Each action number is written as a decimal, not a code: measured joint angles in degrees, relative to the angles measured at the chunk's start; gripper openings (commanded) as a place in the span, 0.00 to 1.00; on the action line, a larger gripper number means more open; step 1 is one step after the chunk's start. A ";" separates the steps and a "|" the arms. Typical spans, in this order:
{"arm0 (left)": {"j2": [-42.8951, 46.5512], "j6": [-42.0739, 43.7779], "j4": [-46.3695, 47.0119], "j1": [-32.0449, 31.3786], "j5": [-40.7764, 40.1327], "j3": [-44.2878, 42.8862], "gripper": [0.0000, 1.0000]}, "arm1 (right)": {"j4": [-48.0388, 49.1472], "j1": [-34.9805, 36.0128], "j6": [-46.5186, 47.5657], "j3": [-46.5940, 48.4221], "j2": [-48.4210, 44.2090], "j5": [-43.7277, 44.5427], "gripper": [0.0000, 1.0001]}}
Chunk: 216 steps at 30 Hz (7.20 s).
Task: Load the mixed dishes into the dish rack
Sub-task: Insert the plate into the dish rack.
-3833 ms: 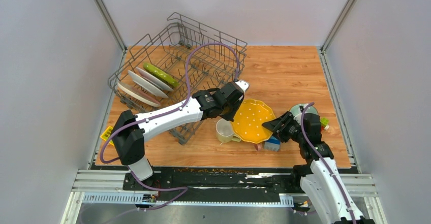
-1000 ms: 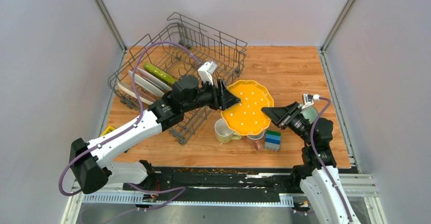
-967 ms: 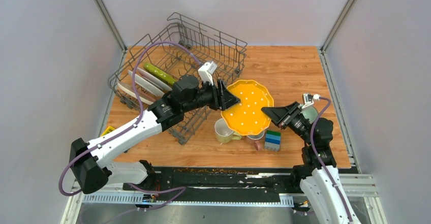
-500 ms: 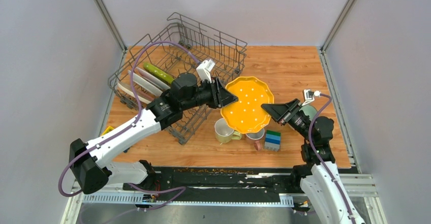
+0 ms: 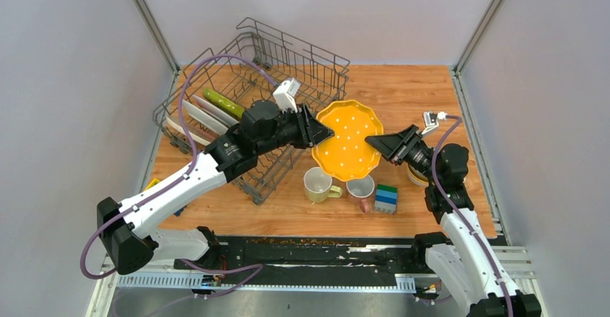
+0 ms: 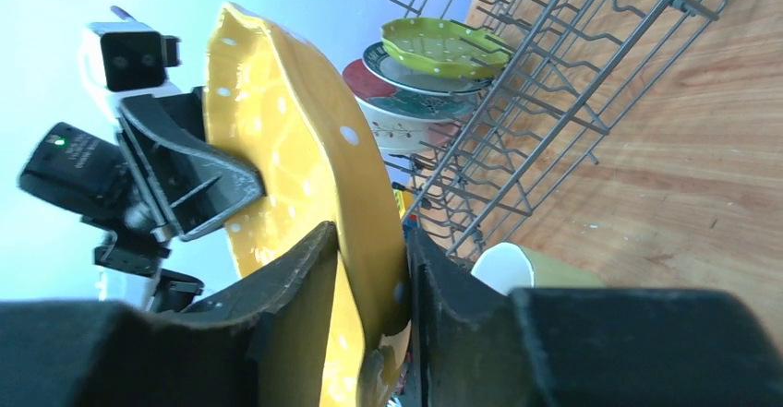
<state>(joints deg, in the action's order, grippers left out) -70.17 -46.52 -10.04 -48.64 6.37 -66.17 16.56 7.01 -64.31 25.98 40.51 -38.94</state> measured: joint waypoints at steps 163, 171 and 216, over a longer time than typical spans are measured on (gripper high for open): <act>-53.68 -26.43 -73.75 24.37 -73.92 -69.35 0.00 | -21.90 7.21 20.52 18.47 12.79 18.45 0.80; -53.68 -26.18 -69.26 24.92 -72.59 -66.64 0.00 | -21.90 7.21 20.55 18.47 13.14 18.45 0.80; -53.88 -16.46 -61.99 25.11 -73.37 -64.76 0.00 | -21.79 7.21 20.52 18.69 14.64 17.84 0.80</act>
<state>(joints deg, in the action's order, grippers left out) -124.05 -62.98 -72.03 -23.53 -67.00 -130.93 -5.23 14.22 -43.79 44.66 55.16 -21.10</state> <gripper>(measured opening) 0.348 0.800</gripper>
